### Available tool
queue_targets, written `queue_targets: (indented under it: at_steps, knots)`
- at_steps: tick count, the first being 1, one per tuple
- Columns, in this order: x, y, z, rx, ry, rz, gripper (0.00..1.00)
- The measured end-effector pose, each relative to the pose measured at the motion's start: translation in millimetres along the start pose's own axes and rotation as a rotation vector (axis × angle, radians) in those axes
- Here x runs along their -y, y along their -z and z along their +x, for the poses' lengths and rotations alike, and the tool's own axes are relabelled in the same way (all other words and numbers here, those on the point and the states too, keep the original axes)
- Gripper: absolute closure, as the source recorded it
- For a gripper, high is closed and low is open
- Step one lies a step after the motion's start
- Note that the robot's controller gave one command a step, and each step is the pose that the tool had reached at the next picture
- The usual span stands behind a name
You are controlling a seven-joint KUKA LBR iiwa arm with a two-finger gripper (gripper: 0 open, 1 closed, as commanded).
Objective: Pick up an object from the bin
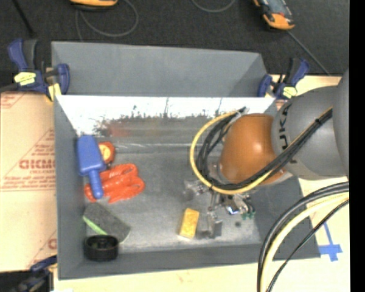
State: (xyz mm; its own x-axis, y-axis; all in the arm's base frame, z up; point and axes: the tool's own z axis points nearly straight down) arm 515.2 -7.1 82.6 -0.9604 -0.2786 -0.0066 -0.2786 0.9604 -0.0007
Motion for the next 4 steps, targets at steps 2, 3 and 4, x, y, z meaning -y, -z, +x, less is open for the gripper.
queue_targets:
  at_steps: [2, 3, 4]
  knots:
    - [-37.0, -12.1, 6.3, -0.002, 0.716, -0.001, 1.00]
    - [-36.9, -12.2, 6.4, -0.002, 0.717, -0.001, 1.00]
    - [2.8, -12.4, -14.4, -0.004, 0.708, -0.003, 1.00]
